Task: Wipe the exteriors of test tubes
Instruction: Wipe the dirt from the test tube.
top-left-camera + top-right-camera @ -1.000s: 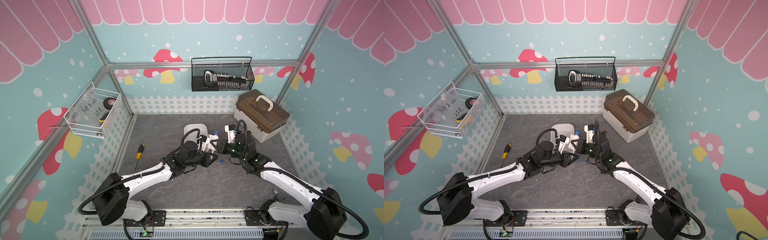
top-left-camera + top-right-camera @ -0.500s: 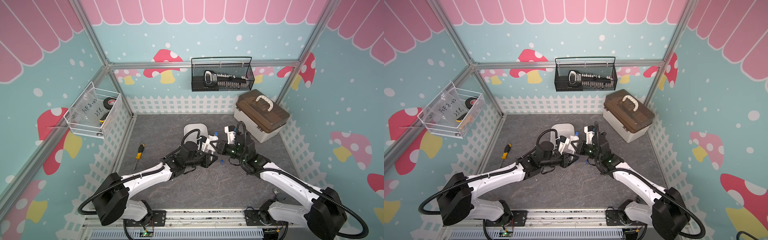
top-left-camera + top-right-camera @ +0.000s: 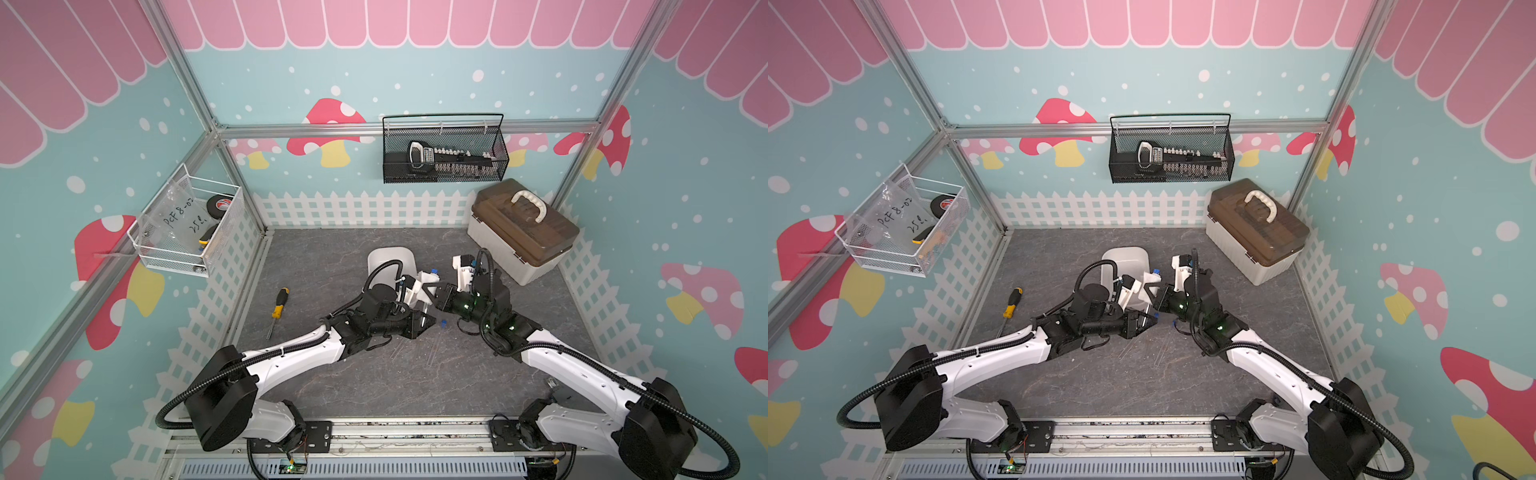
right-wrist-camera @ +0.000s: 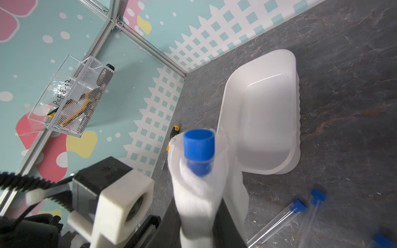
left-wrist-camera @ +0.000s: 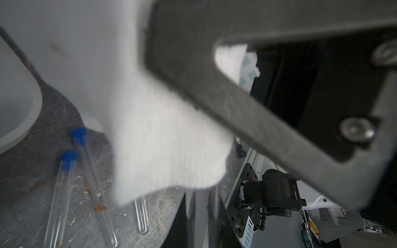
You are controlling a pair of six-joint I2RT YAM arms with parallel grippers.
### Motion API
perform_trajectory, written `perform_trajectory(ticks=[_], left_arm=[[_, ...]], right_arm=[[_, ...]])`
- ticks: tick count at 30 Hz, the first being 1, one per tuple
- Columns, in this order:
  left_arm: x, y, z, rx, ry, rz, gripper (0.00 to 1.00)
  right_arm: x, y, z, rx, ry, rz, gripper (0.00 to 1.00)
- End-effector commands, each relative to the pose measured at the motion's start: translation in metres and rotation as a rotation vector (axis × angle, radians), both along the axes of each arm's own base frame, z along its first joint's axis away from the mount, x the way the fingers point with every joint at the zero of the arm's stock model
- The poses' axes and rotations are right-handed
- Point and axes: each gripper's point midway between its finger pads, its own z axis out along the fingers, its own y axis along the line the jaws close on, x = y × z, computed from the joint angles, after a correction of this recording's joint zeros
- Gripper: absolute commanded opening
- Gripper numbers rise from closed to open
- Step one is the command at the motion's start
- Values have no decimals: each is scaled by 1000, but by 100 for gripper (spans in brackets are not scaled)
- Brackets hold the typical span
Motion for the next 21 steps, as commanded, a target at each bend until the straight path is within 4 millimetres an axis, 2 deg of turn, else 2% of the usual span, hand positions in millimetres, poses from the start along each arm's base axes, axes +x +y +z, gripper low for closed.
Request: perform_trajectory(ticks=[1,4,7,13,21], left_arm=[[-2,6,-2,-2,19,13,10],[-3,6,-1,-11,16,14,10],[-1,6,3,-22,4,23,10],[2,4,6,-26,-1,25,10],[7,1,10,-34,-14,33,9]], right_arm=[[24,-11,25,-4,-70,-48,20],[29,-10,31,5,-79,-44,20],[25,-2,24,29,-52,-11,19],[8,0,-1,28,-6,-7,19],[-21,9,-19,30,38,35,20]])
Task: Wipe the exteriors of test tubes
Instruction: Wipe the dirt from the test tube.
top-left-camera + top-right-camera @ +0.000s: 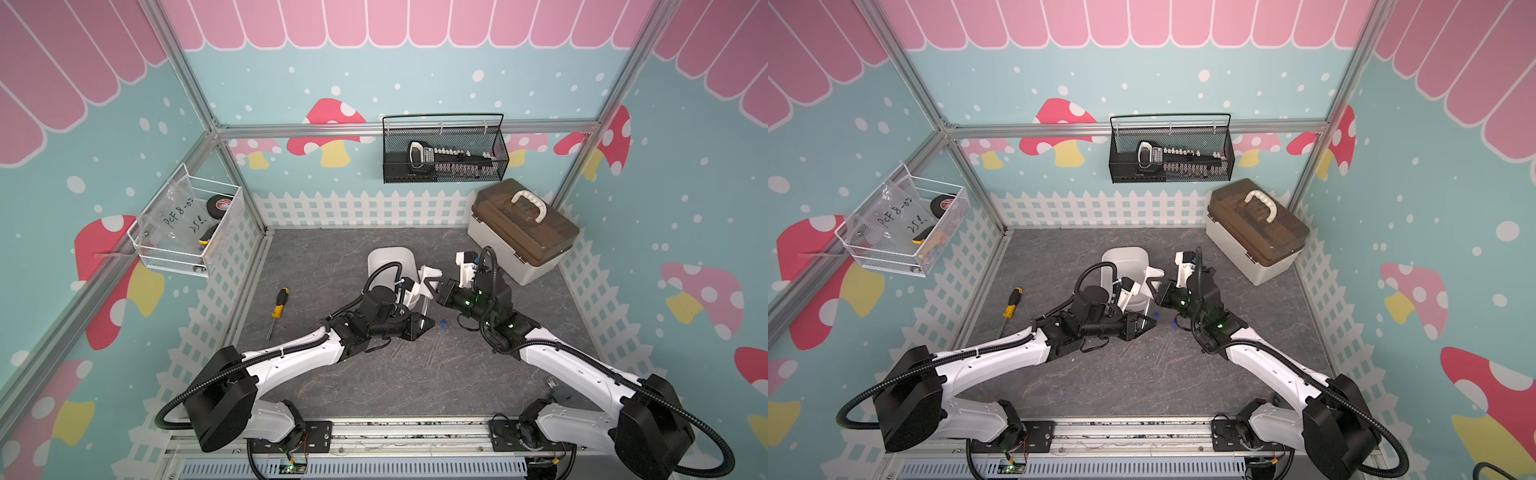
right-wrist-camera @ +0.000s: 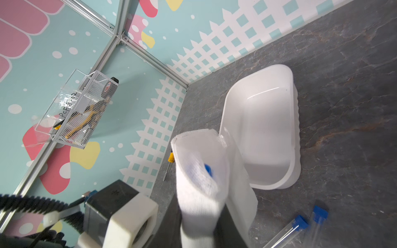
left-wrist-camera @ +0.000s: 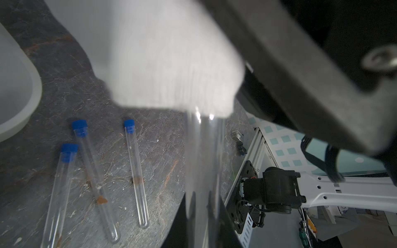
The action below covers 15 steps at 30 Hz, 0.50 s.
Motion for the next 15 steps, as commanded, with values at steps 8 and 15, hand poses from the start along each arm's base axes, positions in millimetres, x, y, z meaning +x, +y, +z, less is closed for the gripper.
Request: perform_trajectory(ticks=[8,15], left_arm=[[13,-5,16,-41,-37,28,9],[9,-4,11,-34,-17,18,10]], right_arm=[[-38,17,-32,-14,87,74,20],[-32,11,-29,-50,49,30,20]])
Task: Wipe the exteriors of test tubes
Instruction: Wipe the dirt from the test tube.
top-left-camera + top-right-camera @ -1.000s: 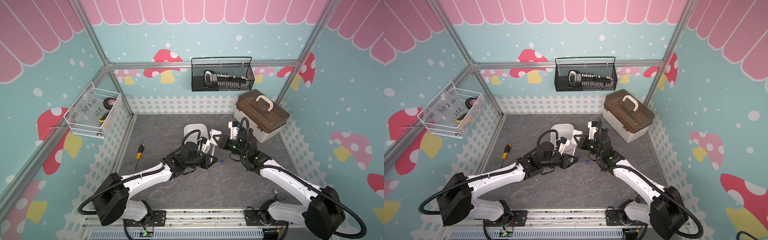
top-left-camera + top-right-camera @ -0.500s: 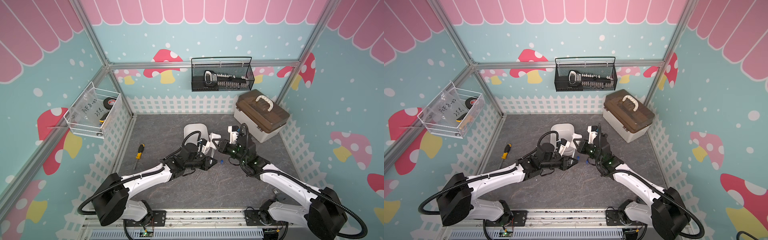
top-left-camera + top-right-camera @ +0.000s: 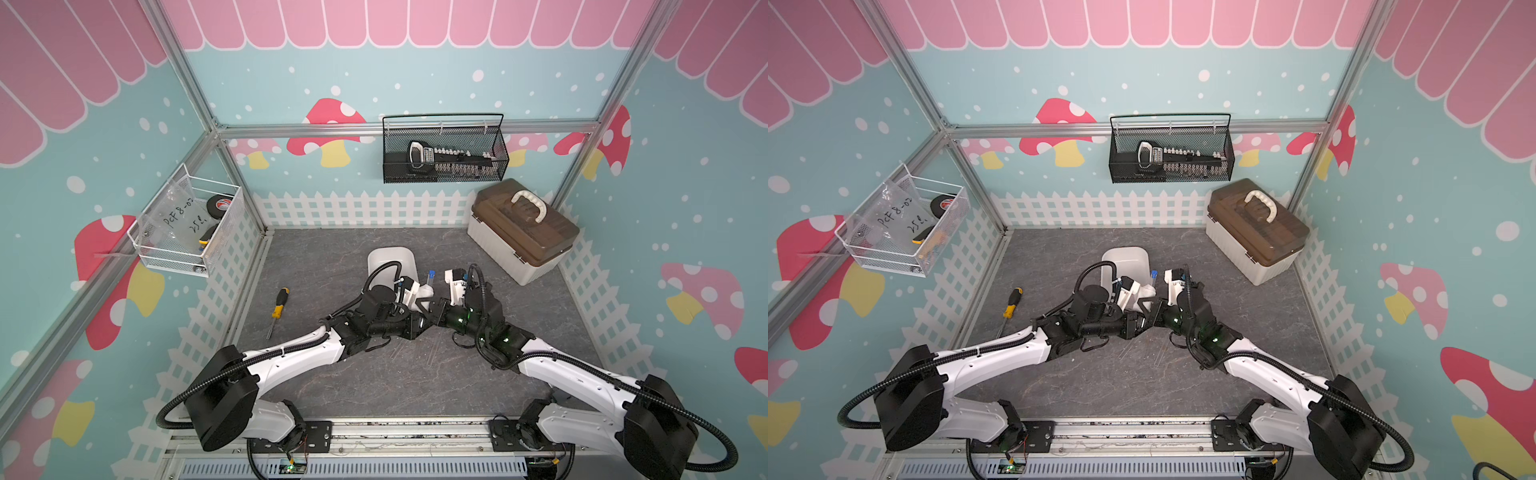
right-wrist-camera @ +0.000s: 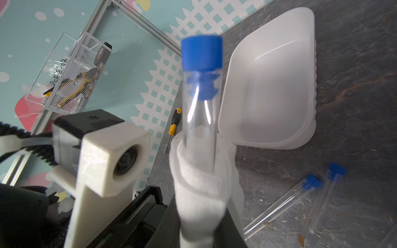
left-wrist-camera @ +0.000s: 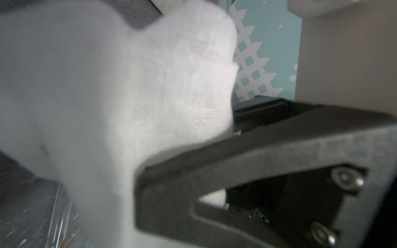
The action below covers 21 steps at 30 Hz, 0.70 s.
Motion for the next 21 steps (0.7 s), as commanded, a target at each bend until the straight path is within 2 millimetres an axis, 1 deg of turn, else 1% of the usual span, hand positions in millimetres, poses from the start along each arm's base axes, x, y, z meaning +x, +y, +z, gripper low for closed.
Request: perform_trajectory(ticks=[1,4,9,13,15,17,21], left_arm=[[5,-4,11,-35,-13,9,10],[1,0,6,-25,0,4,9],[-4,6,0,-3,6,2,10],[-3,7,4,-6,-4,7,9],[-2,7,8,-13,-13,13,10],[-1,6,10,-18,-17,14,10],[1,5,14,-22,-30,14,10]], right_arm=[[6,-10,5,-26,-31,-50,20],[20,-15,18,-24,-62,-69,20],[42,-17,35,-27,-96,-57,20],[51,-16,43,-26,-105,-46,20],[51,-13,41,-31,-96,-30,20],[48,-13,35,-39,-74,-18,20],[33,-14,24,-25,-40,-3,20]])
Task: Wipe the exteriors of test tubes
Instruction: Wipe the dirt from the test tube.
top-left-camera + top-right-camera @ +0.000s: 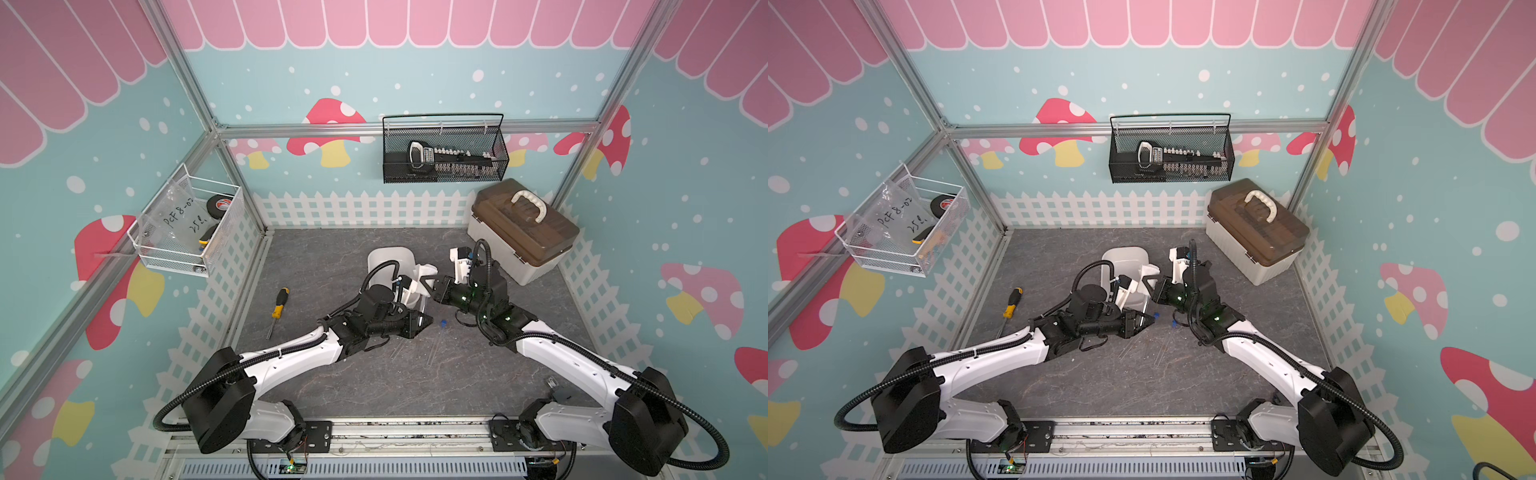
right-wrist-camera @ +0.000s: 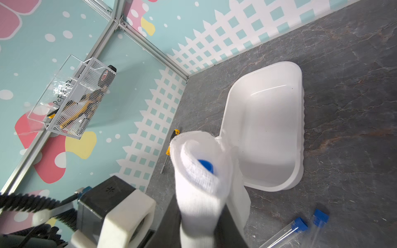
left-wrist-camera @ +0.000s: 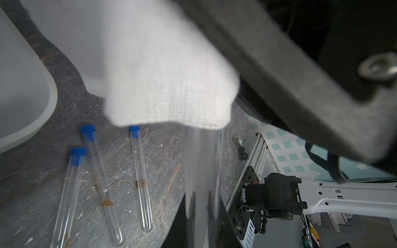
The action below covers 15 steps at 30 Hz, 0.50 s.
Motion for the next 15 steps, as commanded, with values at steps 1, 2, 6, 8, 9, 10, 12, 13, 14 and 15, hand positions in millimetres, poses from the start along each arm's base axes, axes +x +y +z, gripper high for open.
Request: perform_trajectory(ticks=[1,2,6,8,9,10,12,13,14,15], left_arm=[[0,1,11,-18,-22,1,10],[0,1,11,-18,-25,2,10],[3,0,13,-15,-30,5,10],[4,1,13,-15,-31,7,10],[5,1,14,-16,-33,8,10],[5,1,13,-15,-32,8,10],[5,0,12,-12,-31,7,10],[5,0,12,-12,-30,5,10],[4,0,12,-12,-29,4,10],[4,0,10,-9,-26,3,10]], right_arm=[[-17,-2,-14,-9,38,23,20],[-22,-2,-15,-7,44,24,20],[-43,2,-29,0,75,29,20],[-51,3,-35,5,86,29,20],[-53,3,-37,9,90,28,20],[-54,3,-39,14,91,24,20],[-53,2,-40,9,88,18,20],[-52,2,-39,2,81,19,20],[-50,2,-38,-9,73,12,20],[-46,1,-36,-19,66,3,20]])
